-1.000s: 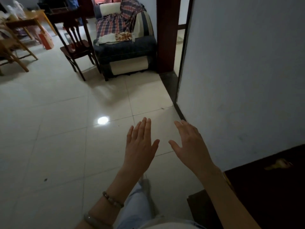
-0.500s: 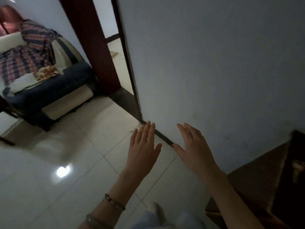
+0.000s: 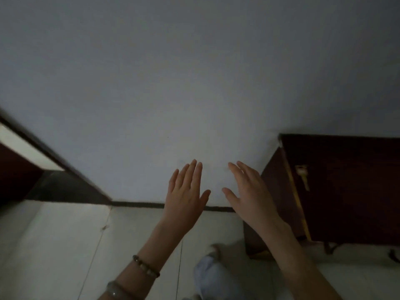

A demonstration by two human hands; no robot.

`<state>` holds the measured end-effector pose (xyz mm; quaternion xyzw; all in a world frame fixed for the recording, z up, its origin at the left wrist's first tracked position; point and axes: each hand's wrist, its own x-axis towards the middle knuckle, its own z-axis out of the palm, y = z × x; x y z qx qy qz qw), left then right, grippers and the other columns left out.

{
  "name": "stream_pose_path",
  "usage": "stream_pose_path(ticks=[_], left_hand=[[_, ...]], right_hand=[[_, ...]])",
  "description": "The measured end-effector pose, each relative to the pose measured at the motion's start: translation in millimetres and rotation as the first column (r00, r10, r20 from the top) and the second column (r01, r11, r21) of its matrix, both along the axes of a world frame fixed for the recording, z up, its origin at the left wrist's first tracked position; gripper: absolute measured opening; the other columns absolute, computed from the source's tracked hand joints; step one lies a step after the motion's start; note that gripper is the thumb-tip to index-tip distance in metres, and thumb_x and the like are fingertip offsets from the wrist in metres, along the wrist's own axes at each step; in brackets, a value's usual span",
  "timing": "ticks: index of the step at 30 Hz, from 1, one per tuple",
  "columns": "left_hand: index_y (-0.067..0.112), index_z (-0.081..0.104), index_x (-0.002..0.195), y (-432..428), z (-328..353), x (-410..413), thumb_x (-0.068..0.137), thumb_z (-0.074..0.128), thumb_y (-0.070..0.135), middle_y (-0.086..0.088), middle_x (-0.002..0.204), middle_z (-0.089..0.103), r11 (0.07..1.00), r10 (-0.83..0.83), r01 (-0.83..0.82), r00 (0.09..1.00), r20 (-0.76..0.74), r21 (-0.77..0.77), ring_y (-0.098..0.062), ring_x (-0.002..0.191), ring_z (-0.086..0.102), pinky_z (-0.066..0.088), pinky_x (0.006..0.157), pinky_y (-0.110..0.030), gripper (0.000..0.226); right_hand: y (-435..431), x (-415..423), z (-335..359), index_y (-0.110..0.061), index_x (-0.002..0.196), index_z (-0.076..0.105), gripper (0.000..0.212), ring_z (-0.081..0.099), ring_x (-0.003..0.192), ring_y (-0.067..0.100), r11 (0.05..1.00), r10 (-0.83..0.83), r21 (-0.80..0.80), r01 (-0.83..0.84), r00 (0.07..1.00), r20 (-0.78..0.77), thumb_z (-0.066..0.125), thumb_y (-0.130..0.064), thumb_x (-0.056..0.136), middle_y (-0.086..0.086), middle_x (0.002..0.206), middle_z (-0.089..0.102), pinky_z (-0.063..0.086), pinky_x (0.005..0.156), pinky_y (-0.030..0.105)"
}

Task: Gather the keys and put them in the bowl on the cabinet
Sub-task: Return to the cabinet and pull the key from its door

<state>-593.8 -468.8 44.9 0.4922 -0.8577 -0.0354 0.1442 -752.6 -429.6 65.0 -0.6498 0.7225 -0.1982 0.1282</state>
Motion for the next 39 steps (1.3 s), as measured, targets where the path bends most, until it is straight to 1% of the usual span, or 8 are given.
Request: stream_pose_path(ticks=[10,13,18,21,24,30,36,39], left_hand=[[0.001,0.035,0.137,-68,-3,-99,0.086,0.061,0.035,-0.020,0.141,0.043,0.923,-0.384,0.384,0.923,0.014,-0.024,-0.033,0.129,0.041,0.033,0.106,-0.053,0.067],[0.001,0.038,0.136,-75,-7,-122,0.085,0.064,0.036,-0.019,0.140,0.045,0.881,-0.472,0.473,0.881,0.031,-0.029,-0.033,0.128,0.042,0.030,0.106,-0.052,0.068],[0.001,0.036,0.137,-88,-18,-156,0.088,0.059,0.038,-0.019,0.143,0.041,0.798,-0.603,0.601,0.794,0.073,0.046,-0.034,0.130,0.040,0.026,0.108,-0.051,0.066],[0.001,0.030,0.140,-93,-25,-174,0.092,0.051,0.037,-0.019,0.147,0.033,0.716,-0.698,0.692,0.713,0.074,0.089,-0.033,0.134,0.034,0.021,0.112,-0.048,0.064],[0.000,0.037,0.136,-101,-28,-193,0.088,0.058,0.030,-0.020,0.142,0.042,0.624,-0.781,0.775,0.622,0.056,0.095,-0.033,0.129,0.042,0.028,0.108,-0.049,0.061],[0.001,0.019,0.143,-120,-41,-232,0.094,0.045,0.031,-0.019,0.152,0.021,0.419,-0.908,0.898,0.415,0.058,0.136,-0.030,0.140,0.018,0.005,0.115,-0.040,0.063],[0.001,0.007,0.144,-134,-67,-250,0.098,0.029,0.041,-0.019,0.154,0.009,0.358,-0.933,0.906,0.341,0.111,0.227,-0.026,0.143,0.006,0.000,0.117,-0.037,0.065],[0.000,0.014,0.143,-137,-74,-249,0.094,0.044,0.038,-0.020,0.153,0.016,0.330,-0.942,0.917,0.334,0.019,0.226,-0.030,0.142,0.012,0.007,0.115,-0.037,0.069]], right_hand=[[1,-86,-7,-0.015,0.139,0.033,0.057,0.025,0.136,0.026,0.913,-0.409,0.008,0.409,0.912,0.017,0.057,-0.031,0.089,0.011,0.146,0.035,0.024,0.108,0.036],[7,-106,-10,-0.012,0.135,0.040,0.054,0.032,0.133,0.027,0.870,-0.492,-0.009,0.492,0.870,0.038,0.060,-0.027,0.087,0.015,0.142,0.041,0.031,0.106,0.037],[16,-134,-16,-0.019,0.131,0.045,0.046,0.034,0.128,0.020,0.771,-0.635,-0.010,0.637,0.769,0.074,0.058,-0.024,0.088,0.008,0.140,0.042,0.029,0.097,0.026],[17,-145,-25,-0.017,0.128,0.048,0.042,0.040,0.121,0.019,0.719,-0.692,0.002,0.695,0.716,0.091,0.058,-0.022,0.088,0.008,0.133,0.046,0.031,0.091,0.023],[13,-150,-32,-0.012,0.121,0.054,0.035,0.046,0.110,0.020,0.666,-0.740,0.003,0.746,0.660,0.132,0.060,-0.020,0.087,0.010,0.120,0.051,0.034,0.084,0.022],[-6,-158,-42,-0.010,0.118,0.057,0.038,0.046,0.104,0.019,0.582,-0.805,0.027,0.813,0.571,0.161,0.062,-0.031,0.086,0.009,0.112,0.051,0.040,0.084,0.026],[-24,-159,-51,-0.008,0.114,0.060,0.038,0.048,0.100,0.025,0.541,-0.840,0.052,0.840,0.535,0.088,0.064,-0.031,0.084,0.014,0.109,0.052,0.043,0.086,0.032],[-30,-157,-54,-0.007,0.110,0.063,0.038,0.049,0.098,0.029,0.521,-0.853,0.066,0.851,0.519,0.054,0.070,-0.028,0.079,0.016,0.107,0.054,0.045,0.085,0.040]])
